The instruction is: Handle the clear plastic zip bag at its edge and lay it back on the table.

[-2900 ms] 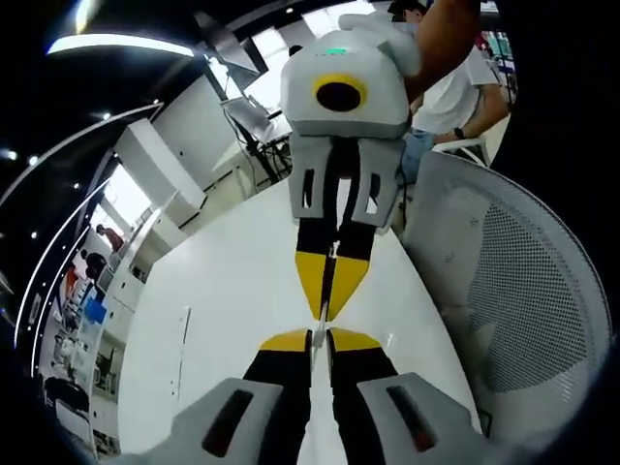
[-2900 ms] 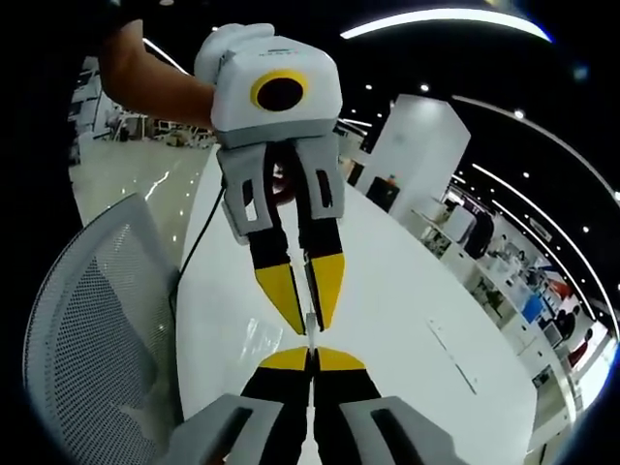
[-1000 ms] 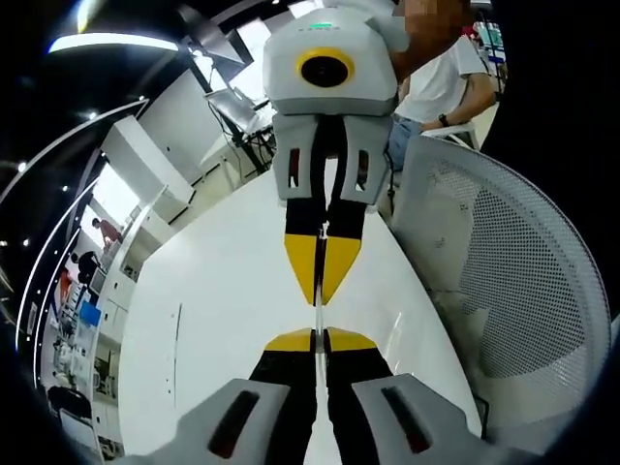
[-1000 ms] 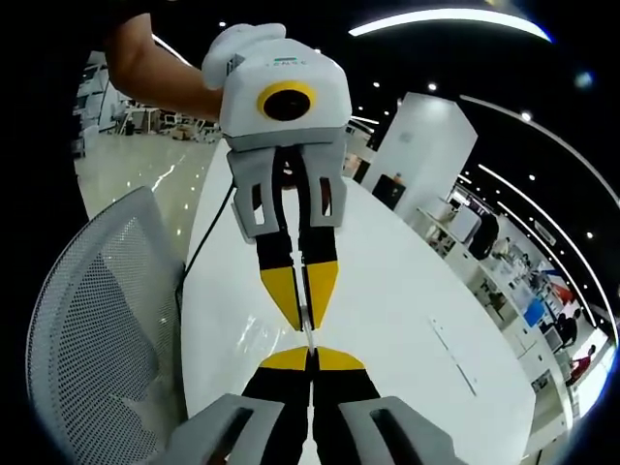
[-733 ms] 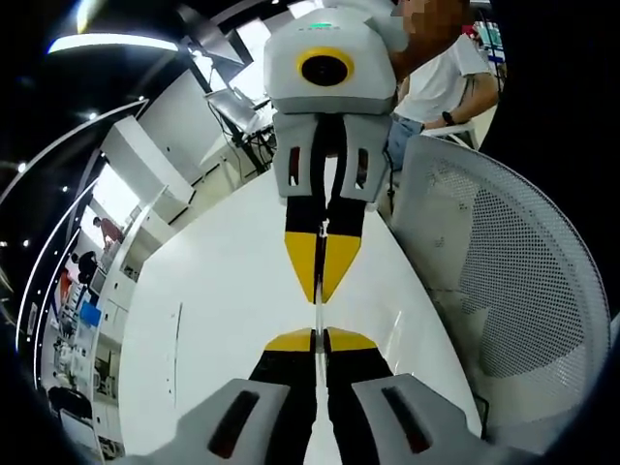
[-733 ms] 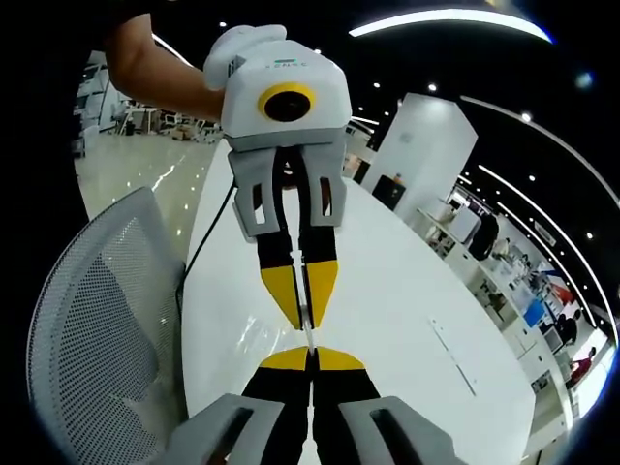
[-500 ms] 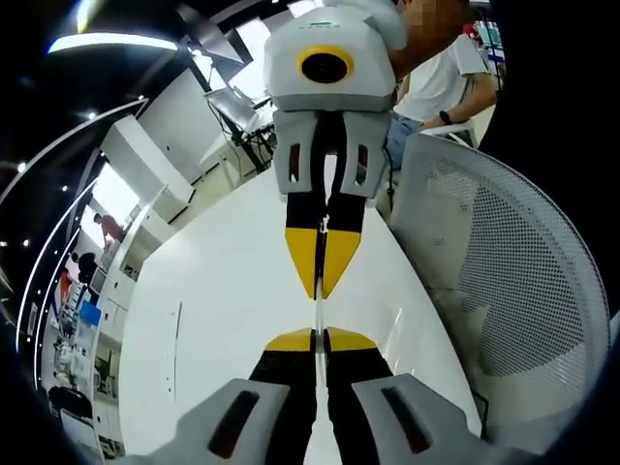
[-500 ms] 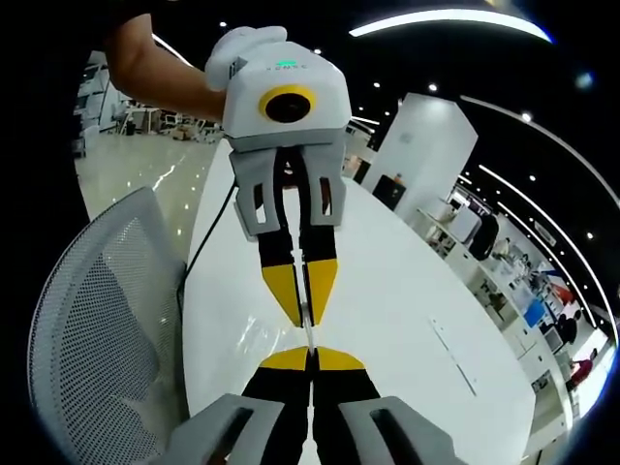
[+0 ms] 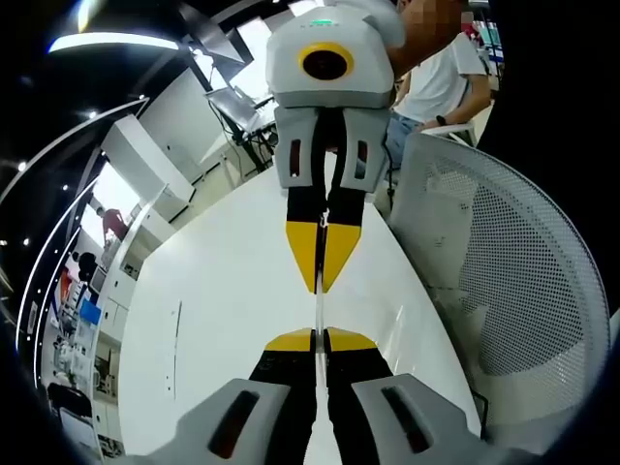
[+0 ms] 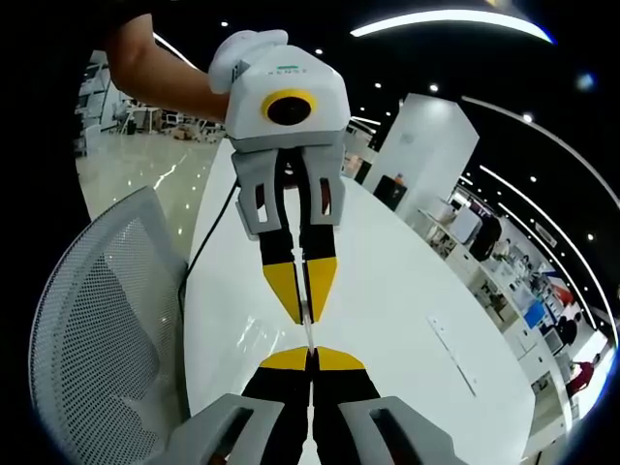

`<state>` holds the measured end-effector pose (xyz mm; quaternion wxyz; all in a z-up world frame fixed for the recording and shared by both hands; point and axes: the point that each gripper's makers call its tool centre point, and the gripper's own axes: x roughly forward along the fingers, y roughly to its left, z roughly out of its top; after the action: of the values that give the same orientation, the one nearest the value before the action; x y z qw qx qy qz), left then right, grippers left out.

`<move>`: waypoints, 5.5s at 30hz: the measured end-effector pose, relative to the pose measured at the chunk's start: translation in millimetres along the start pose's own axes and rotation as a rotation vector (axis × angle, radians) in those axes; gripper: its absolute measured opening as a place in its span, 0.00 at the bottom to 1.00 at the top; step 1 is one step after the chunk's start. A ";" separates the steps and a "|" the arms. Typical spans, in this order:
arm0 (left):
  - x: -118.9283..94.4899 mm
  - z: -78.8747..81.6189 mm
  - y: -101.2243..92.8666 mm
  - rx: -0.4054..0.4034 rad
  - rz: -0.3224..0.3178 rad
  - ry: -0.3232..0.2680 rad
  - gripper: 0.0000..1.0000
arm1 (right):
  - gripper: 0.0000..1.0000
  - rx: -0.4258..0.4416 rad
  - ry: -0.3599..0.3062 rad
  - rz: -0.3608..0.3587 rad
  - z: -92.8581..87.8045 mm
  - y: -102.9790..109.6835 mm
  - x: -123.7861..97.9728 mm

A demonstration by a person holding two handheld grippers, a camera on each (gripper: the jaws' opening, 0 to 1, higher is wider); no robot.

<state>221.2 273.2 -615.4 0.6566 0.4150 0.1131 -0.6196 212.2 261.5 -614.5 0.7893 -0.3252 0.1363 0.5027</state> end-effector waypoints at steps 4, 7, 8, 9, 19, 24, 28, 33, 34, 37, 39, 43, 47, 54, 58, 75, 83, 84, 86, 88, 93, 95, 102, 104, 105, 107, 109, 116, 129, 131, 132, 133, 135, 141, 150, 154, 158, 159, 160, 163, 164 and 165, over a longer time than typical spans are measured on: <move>-0.1 -1.0 0.2 0.000 -0.001 0.001 0.00 | 0.00 -0.002 0.000 0.001 0.0 -0.2 -0.2; -0.6 -2.8 0.2 -0.003 0.000 0.005 0.00 | 0.00 -0.002 0.000 0.001 -0.4 -0.2 -1.1; -1.0 -3.1 0.1 -0.002 0.000 0.005 0.00 | 0.00 -0.002 0.000 0.001 -0.4 -0.1 -1.4; -1.2 -3.3 0.1 -0.003 -0.001 0.006 0.00 | 0.00 -0.002 0.000 0.001 -0.3 0.0 -1.7; -2.8 -4.4 0.4 -0.005 0.002 0.008 0.00 | 0.00 -0.005 -0.001 -0.003 -0.1 -0.3 -3.9; -3.6 -5.0 -0.6 -0.007 0.000 0.009 0.00 | 0.00 -0.004 -0.002 -0.005 -0.2 0.4 -5.4; -4.0 -7.2 -0.8 -0.006 -0.001 0.012 0.00 | 0.00 -0.003 -0.002 -0.005 -0.6 1.1 -6.0; -4.8 -10.6 -0.7 -0.006 -0.002 0.015 0.00 | 0.00 -0.001 -0.002 -0.006 -1.2 0.8 -7.0; -4.9 -11.0 -0.6 -0.006 -0.001 0.016 0.00 | 0.00 -0.001 -0.002 -0.006 -1.3 0.6 -7.3; -5.6 -11.6 -0.5 -0.007 -0.001 0.018 0.00 | 0.00 -0.001 -0.002 -0.006 -1.4 0.5 -7.6; -6.1 -12.9 -0.4 -0.004 0.000 0.024 0.00 | 0.00 -0.002 -0.002 -0.007 -1.7 0.2 -7.9; -6.7 -12.3 -0.7 -0.006 0.000 0.022 0.00 | 0.00 -0.001 -0.004 -0.007 -1.7 0.1 -8.7; -6.5 -12.3 -1.1 -0.003 -0.002 0.022 0.00 | 0.00 -0.002 -0.003 -0.006 -1.8 0.8 -8.9; -7.0 -12.3 -2.3 -0.002 -0.003 0.024 0.00 | 0.00 -0.001 -0.004 -0.007 -2.0 1.6 -9.8; -7.2 -11.7 -2.5 -0.004 -0.002 0.024 0.00 | 0.00 -0.002 -0.004 -0.007 -1.9 1.6 -10.4; -8.8 -16.4 -2.8 -0.009 0.002 0.023 0.00 | 0.00 -0.001 -0.003 -0.013 -2.2 2.3 -13.2; -11.1 -19.7 -2.9 -0.009 0.005 0.029 0.00 | 0.00 -0.004 -0.005 -0.013 -1.7 2.2 -13.6; -11.4 -20.0 -2.9 -0.009 0.006 0.030 0.00 | 0.00 -0.003 -0.005 -0.012 -1.6 2.4 -13.5; -12.1 -20.4 -3.3 -0.009 0.005 0.030 0.00 | 0.00 -0.004 -0.007 -0.011 -1.2 2.7 -13.6; -12.9 -20.3 -3.8 -0.010 0.005 0.028 0.00 | 0.00 -0.005 -0.008 -0.011 -0.8 3.0 -13.7; -14.2 -22.0 -4.1 -0.015 0.009 0.029 0.00 | 0.00 -0.004 -0.010 -0.011 -0.3 3.5 -14.3; -14.9 -23.5 -4.2 -0.015 0.010 0.031 0.00 | 0.00 -0.002 -0.010 -0.012 -0.6 3.7 -14.9; -16.1 -24.2 -4.7 -0.016 0.012 0.032 0.00 | 0.00 -0.003 -0.012 -0.012 -0.7 4.4 -16.3; -16.5 -24.4 -3.8 -0.018 0.014 0.029 0.00 | 0.00 -0.002 -0.013 -0.015 -0.6 3.9 -16.8; -16.7 -24.4 -3.6 -0.019 0.014 0.029 0.00 | 0.00 -0.002 -0.013 -0.015 -0.6 3.7 -17.1; -17.0 -24.7 -3.2 -0.019 0.015 0.029 0.00 | 0.00 -0.003 -0.013 -0.017 -0.8 3.5 -17.9; -17.2 -24.9 -3.0 -0.019 0.016 0.029 0.00 | 0.00 -0.003 -0.014 -0.019 -1.0 3.1 -18.8; -18.0 -26.1 -1.6 -0.018 0.018 0.030 0.00 | 0.00 -0.002 -0.014 -0.024 -1.8 2.1 -20.6; -21.6 -29.7 -1.4 -0.018 0.019 0.041 0.00 | 0.00 0.001 -0.016 -0.032 -2.2 1.4 -22.7; -22.7 -30.3 -1.5 -0.019 0.019 0.041 0.00 | 0.00 0.001 -0.017 -0.033 -1.7 1.9 -23.2; -23.1 -30.4 -1.5 -0.019 0.019 0.041 0.00 | 0.00 0.000 -0.018 -0.032 -1.6 2.3 -23.4; -23.5 -31.1 -1.6 -0.021 0.020 0.041 0.00 | 0.00 -0.002 -0.017 -0.032 -1.5 2.7 -23.7; -24.2 -32.5 -2.0 -0.020 0.020 0.044 0.00 | 0.00 -0.001 -0.017 -0.033 -1.6 3.0 -24.3; -26.8 -33.9 -3.0 -0.024 0.020 0.044 0.00 | 0.00 -0.001 -0.018 -0.036 -1.6 4.1 -25.9; -27.6 -37.0 -2.8 -0.027 0.017 0.050 0.00 | 0.00 0.002 -0.015 -0.038 -2.9 5.2 -27.5; -27.6 -37.4 -2.7 -0.029 0.017 0.049 0.00 | 0.00 0.003 -0.014 -0.040 -3.6 4.4 -28.3; -27.6 -38.0 -2.3 -0.030 0.018 0.050 0.00 | 0.00 0.003 -0.012 -0.041 -4.6 3.5 -29.1; -27.7 -38.4 -2.3 -0.030 0.018 0.051 0.00 | 0.00 0.004 -0.012 -0.042 -5.0 3.3 -29.4; -27.8 -38.5 -2.4 -0.031 0.018 0.051 0.00 | 0.00 0.003 -0.012 -0.042 -5.2 3.2 -29.6; -28.2 -39.3 -2.9 -0.033 0.018 0.053 0.00 | 0.00 0.003 -0.011 -0.041 -6.0 3.3 -29.8; -28.4 -39.8 -3.0 -0.033 0.018 0.053 0.00 | 0.00 0.001 -0.011 -0.041 -6.3 3.7 -29.8; -28.7 -40.4 -3.2 -0.034 0.017 0.054 0.00 | 0.00 0.002 -0.011 -0.040 -6.5 4.1 -29.7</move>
<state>227.2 321.9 -623.1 0.6656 0.4212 0.1380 -0.6004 195.8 237.4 -604.8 0.8003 -0.3244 0.1256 0.4884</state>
